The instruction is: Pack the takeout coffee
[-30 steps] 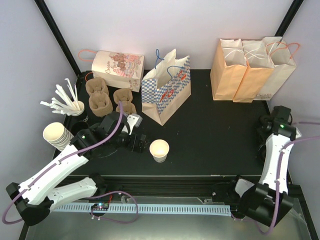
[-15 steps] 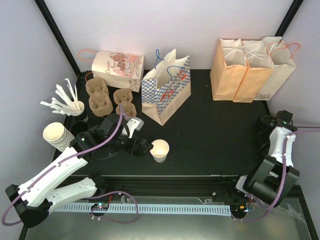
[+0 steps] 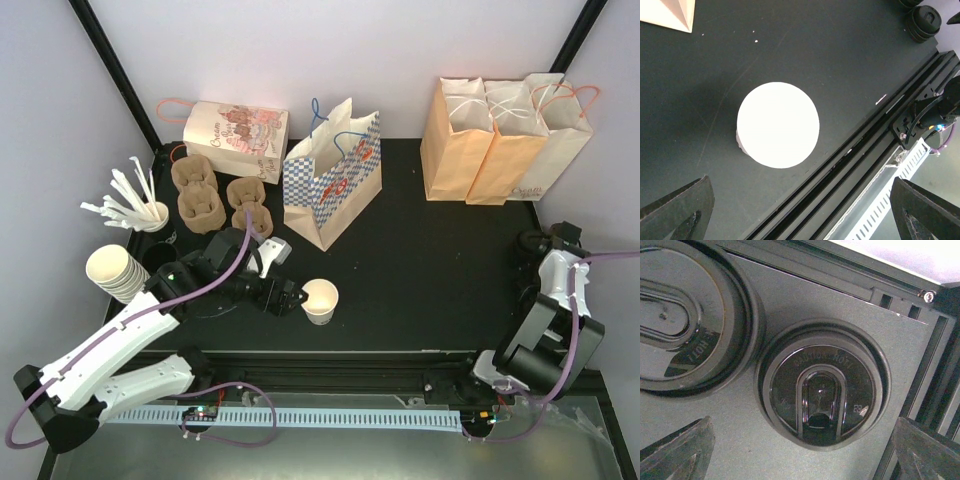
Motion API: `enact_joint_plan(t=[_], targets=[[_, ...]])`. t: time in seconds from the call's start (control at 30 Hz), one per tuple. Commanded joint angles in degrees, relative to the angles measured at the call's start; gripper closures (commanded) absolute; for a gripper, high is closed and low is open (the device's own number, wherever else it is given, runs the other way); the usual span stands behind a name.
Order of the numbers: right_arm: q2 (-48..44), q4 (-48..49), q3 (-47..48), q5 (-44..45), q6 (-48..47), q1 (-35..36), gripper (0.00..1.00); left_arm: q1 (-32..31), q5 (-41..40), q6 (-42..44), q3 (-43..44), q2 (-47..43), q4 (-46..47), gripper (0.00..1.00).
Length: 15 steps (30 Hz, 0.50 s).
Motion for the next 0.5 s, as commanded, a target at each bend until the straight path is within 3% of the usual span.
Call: enact_joint_plan(t=[0.0, 0.3, 0.47], targets=[[1.25, 2.81, -0.61, 2.49, 0.39, -1.05, 0.0, 0.29, 1.11, 1.03, -0.94, -0.92, -0.19, 0.01], [2.51, 5.24, -2.32, -0.71, -0.03, -4.1, 0.0, 0.29, 1.66, 0.65, -2.33, -1.2, 1.15, 0.01], [3.18, 6.14, -3.17, -1.5, -0.12, -5.14, 0.05, 0.29, 1.95, 1.38, -2.11, -0.52, 0.92, 0.01]])
